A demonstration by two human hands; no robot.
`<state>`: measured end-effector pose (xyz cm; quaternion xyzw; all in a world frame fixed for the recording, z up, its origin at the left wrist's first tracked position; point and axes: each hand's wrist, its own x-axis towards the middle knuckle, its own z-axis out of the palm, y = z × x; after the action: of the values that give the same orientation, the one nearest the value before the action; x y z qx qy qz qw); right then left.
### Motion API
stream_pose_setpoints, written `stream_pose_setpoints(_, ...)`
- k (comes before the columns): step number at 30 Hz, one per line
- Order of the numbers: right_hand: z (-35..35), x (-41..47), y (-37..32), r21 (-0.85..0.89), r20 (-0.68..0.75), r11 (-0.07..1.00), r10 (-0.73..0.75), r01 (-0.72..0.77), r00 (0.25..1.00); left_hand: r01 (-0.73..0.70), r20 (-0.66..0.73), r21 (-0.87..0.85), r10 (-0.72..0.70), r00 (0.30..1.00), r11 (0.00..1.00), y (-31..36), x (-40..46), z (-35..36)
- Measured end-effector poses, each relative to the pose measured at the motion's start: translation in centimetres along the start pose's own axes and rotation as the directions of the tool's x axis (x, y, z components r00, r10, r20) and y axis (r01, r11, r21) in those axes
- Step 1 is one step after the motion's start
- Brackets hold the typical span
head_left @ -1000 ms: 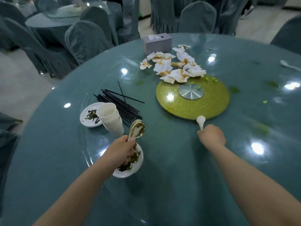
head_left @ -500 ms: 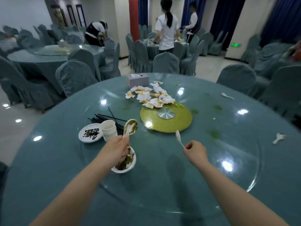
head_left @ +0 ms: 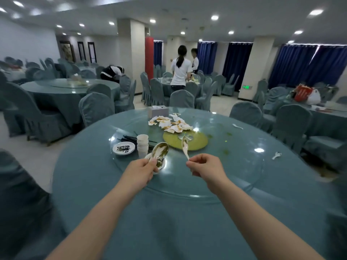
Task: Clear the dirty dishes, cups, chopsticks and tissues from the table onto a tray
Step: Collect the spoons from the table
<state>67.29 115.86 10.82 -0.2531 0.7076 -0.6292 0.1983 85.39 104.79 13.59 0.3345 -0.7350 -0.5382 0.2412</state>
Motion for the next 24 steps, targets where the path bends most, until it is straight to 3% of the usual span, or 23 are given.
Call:
stream_pose_setpoints(9,-2.4,-17.8,-1.1,0.189,0.074,0.958,0.205,-0.216,0.976,0.053,0.096,0.0,-0.053,0.994,0.999,-2.6,-11.6,4.1)
stream_pose_setpoints(19,-12.2,-27.6,0.5,0.223,-0.052,0.939,0.278,-0.26,0.959,-0.033,0.319,-0.075,0.056,0.946,0.997,1.6,-20.7,16.6)
stream_pose_setpoints(24,-21.9,-32.7,2.7,0.288,-0.211,0.924,0.315,-0.249,0.925,-0.037,0.427,-0.082,0.069,0.902,0.996,4.1,-27.0,27.3)
